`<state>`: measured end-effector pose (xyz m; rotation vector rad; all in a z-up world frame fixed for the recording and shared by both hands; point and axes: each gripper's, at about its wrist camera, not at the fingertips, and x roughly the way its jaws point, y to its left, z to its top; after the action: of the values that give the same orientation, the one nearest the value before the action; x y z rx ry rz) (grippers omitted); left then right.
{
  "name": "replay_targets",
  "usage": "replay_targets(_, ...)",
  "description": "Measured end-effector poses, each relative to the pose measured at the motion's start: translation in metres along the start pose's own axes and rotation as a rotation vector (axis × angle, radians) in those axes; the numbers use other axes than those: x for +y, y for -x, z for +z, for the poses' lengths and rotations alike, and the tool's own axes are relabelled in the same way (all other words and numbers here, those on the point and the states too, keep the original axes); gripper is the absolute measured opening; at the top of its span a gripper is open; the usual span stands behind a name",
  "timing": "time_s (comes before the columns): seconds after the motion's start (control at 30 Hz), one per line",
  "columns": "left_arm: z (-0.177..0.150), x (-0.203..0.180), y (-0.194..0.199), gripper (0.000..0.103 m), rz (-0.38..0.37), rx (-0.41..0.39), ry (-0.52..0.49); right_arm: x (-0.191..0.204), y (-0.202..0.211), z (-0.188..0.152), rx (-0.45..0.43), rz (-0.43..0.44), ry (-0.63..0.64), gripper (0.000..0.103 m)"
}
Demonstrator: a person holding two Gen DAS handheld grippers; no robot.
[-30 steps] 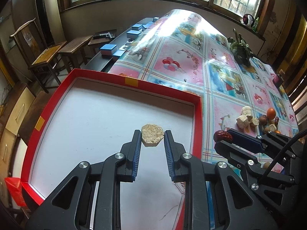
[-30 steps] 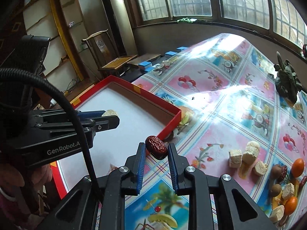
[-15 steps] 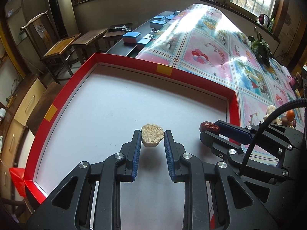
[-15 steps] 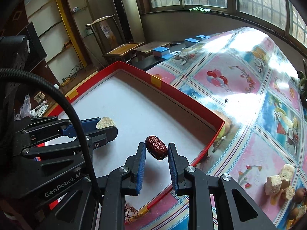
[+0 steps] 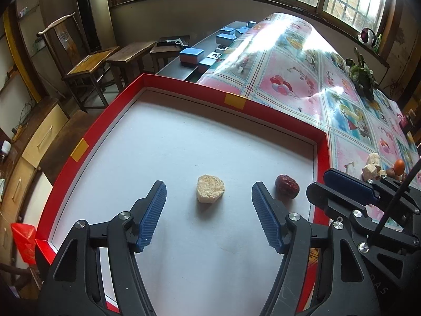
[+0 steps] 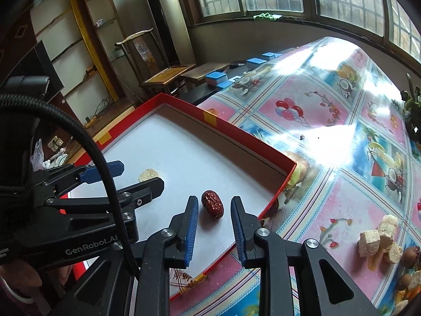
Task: Organize fruits
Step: 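Move both tools back over the table toward the remaining items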
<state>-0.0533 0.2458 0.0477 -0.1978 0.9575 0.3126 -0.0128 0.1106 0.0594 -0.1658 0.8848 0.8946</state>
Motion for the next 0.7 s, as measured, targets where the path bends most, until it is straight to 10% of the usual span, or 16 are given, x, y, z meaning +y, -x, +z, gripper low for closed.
replay_targets(0.7,-0.018,-0.119,0.031,0.070,-0.154,-0.028,-0.199,-0.081,0.114,-0.079,-0.102,-0.191,-0.172,0.043)
